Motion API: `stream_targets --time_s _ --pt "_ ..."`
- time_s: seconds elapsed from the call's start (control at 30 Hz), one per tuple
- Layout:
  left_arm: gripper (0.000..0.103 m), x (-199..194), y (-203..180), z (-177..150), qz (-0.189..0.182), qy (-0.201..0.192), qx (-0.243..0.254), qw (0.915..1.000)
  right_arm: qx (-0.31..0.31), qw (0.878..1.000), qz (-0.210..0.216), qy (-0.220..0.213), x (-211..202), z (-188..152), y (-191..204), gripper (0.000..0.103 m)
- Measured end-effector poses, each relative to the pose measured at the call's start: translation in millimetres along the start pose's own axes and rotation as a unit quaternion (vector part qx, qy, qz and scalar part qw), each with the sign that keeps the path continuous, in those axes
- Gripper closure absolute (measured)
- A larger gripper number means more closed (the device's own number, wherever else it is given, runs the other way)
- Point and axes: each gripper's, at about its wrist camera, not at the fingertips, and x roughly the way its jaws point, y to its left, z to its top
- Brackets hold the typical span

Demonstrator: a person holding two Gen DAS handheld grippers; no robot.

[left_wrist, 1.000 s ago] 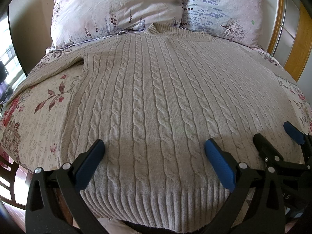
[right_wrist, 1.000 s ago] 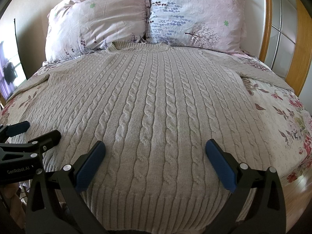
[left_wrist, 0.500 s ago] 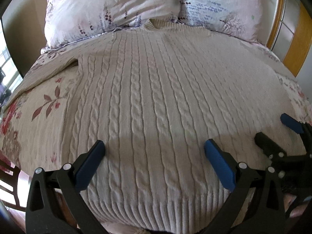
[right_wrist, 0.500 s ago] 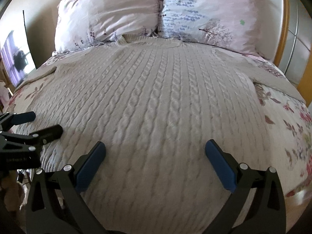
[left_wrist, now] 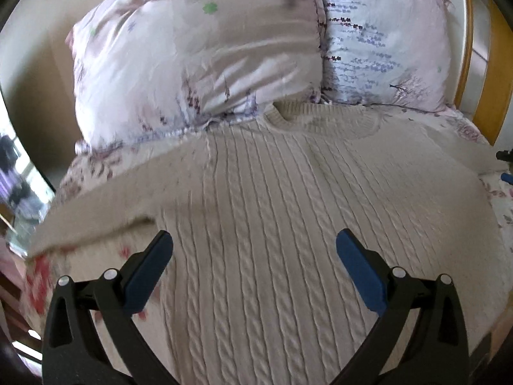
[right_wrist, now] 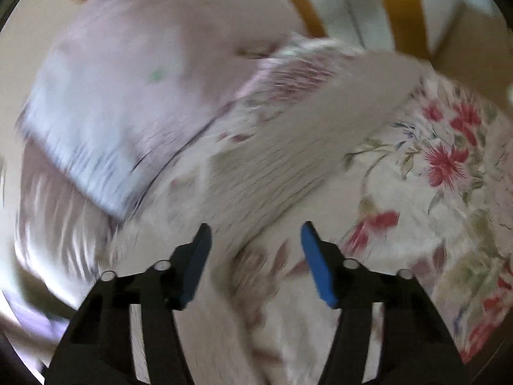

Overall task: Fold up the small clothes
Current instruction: 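Grasp the sweater sleeve with the right gripper and lift it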

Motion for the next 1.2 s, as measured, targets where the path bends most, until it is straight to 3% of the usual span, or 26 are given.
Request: stream_targets --time_s 0.13,0.37,0.5,0.6,0.83,0.9,1.07,1.13,1.17,1.2 --pt "0.002 18 3 13 -0.023 -0.003 -0.009 0.9997 0.063 0.997 -0.040 -0.010 24 22 -25 0.046" --pt "0.002 51 10 18 -0.090 0.002 -0.045 0.9949 0.103 0.994 -0.025 -0.013 39 38 -37 0.058" --pt "0.002 62 13 20 -0.106 -0.003 -0.061 0.9925 0.109 0.993 -0.027 -0.027 41 39 -41 0.073" --pt "0.002 69 14 21 -0.113 -0.004 -0.065 0.9914 0.096 0.994 -0.043 -0.034 39 38 -43 0.089" --pt "0.002 84 19 20 -0.141 0.016 -0.083 0.9863 0.007 0.995 -0.050 -0.090 19 37 -1 0.093" --pt "0.002 86 21 19 -0.147 0.018 -0.089 0.9850 -0.036 0.993 -0.032 -0.105 10 33 24 0.101" --pt "0.002 91 25 18 -0.159 0.026 -0.102 0.9817 -0.168 0.979 0.050 -0.102 -3 -4 111 0.101" --pt "0.002 91 28 17 -0.160 0.026 -0.109 0.9807 -0.173 0.981 0.043 -0.073 7 -13 125 0.099" --pt "0.002 91 30 17 -0.162 0.024 -0.112 0.9800 -0.157 0.985 0.042 -0.061 12 -13 123 0.094" --pt "0.002 90 31 17 -0.164 0.023 -0.116 0.9793 -0.129 0.990 0.037 -0.045 18 -10 116 0.077"
